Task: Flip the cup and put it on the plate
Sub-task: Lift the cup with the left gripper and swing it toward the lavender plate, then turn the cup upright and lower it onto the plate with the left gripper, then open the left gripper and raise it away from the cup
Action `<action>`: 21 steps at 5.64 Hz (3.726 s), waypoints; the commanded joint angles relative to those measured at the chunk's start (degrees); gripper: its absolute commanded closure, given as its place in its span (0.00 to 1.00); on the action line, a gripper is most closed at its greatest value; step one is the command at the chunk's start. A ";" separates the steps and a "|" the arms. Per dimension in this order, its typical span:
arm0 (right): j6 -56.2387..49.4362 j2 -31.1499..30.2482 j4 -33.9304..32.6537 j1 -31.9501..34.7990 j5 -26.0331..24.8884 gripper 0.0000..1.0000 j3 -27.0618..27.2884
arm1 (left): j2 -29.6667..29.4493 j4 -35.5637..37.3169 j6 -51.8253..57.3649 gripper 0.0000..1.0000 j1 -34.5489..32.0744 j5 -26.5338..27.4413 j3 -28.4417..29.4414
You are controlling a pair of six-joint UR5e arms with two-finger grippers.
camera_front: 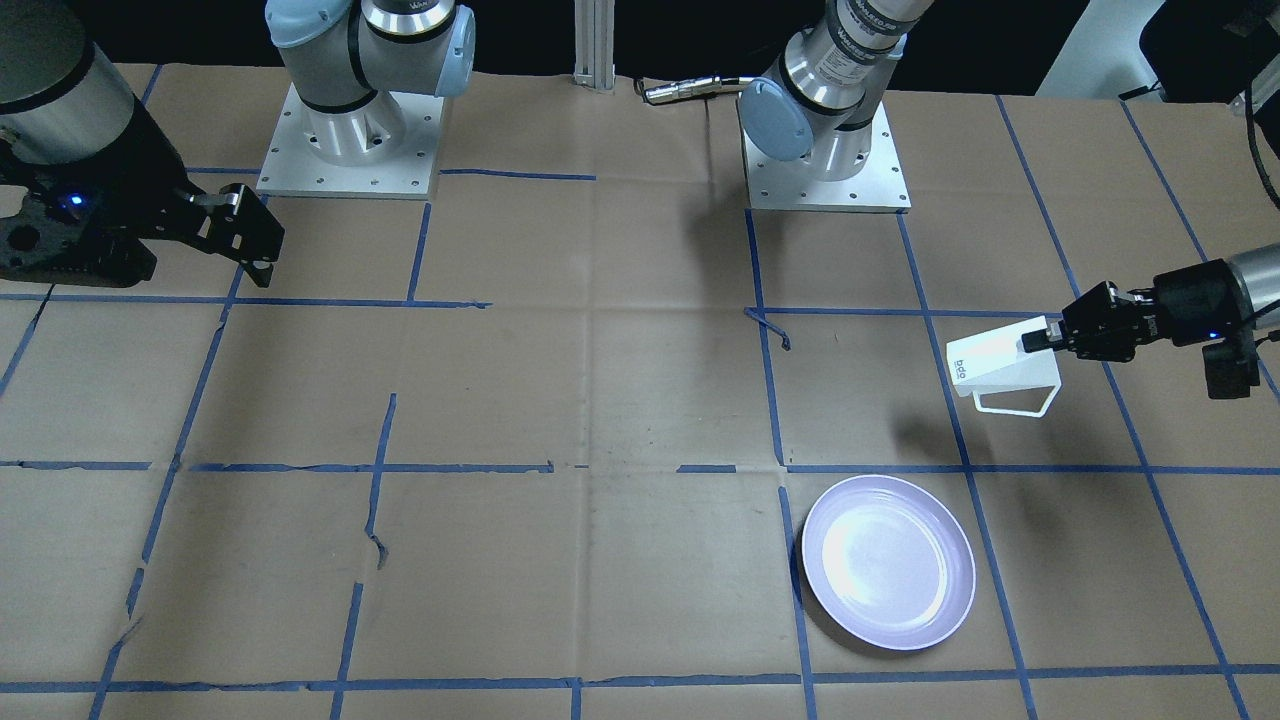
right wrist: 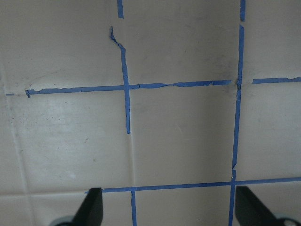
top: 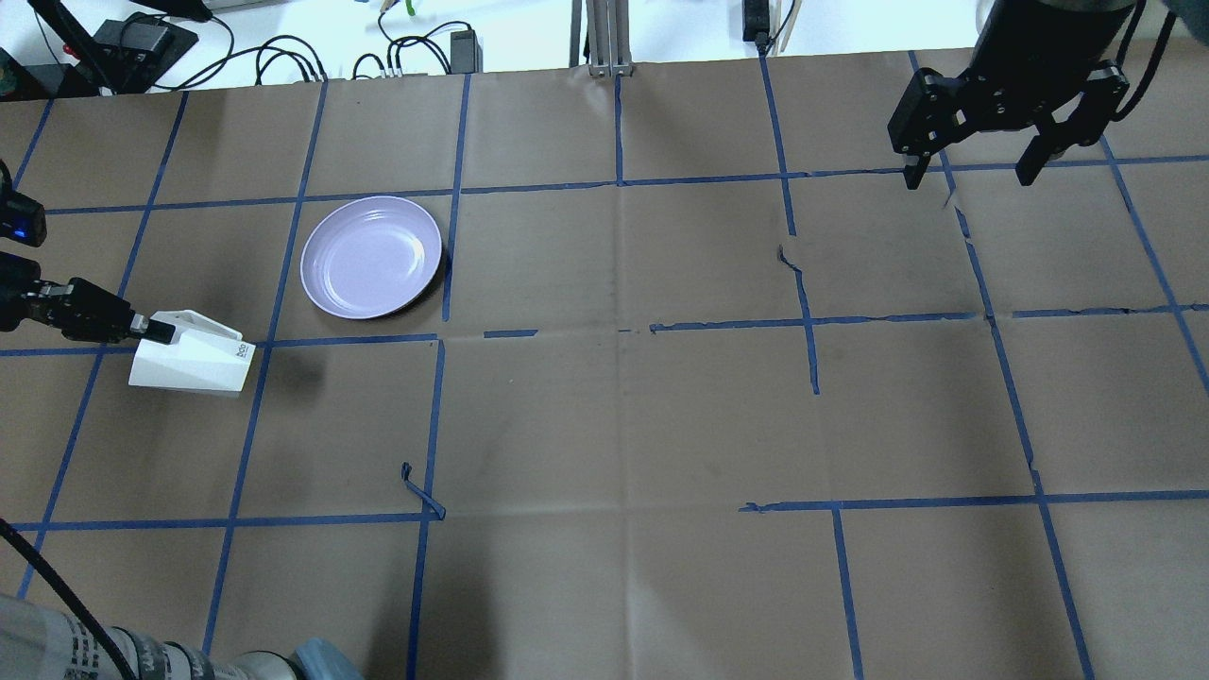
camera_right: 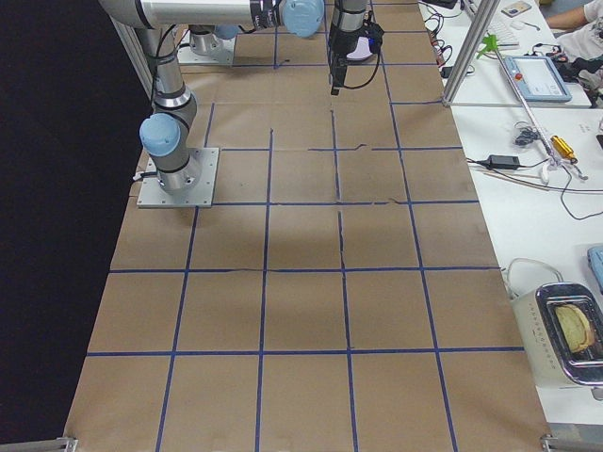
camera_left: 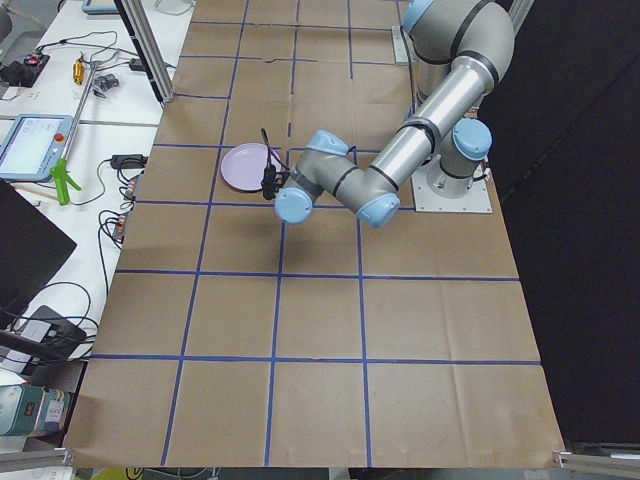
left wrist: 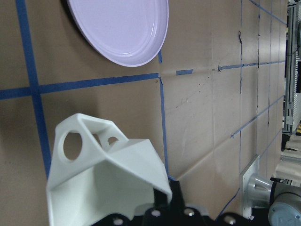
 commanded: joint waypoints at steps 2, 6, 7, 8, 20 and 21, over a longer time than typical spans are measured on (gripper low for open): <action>0.00 0.00 0.00 0.00 0.00 0.00 0.00 | 2.95 25.03 -13.90 1.00 -20.55 11.84 -0.13; 0.00 0.00 0.00 0.00 0.00 0.00 0.00 | -3.37 46.01 -21.46 1.00 -33.95 28.83 -1.54; 0.00 0.00 0.00 0.00 0.00 0.00 0.00 | -5.73 50.57 -22.01 1.00 -35.02 29.12 -2.76; 0.00 0.00 -0.09 0.00 0.00 0.00 0.00 | -7.93 53.57 -22.53 0.99 -35.38 29.03 -4.34; 0.00 0.00 0.00 0.00 0.00 0.00 0.00 | 14.45 15.99 -55.32 0.01 -41.01 31.40 7.16; 0.00 0.00 0.00 0.00 0.00 0.00 0.00 | 14.46 16.07 -55.32 0.01 -40.66 31.40 7.34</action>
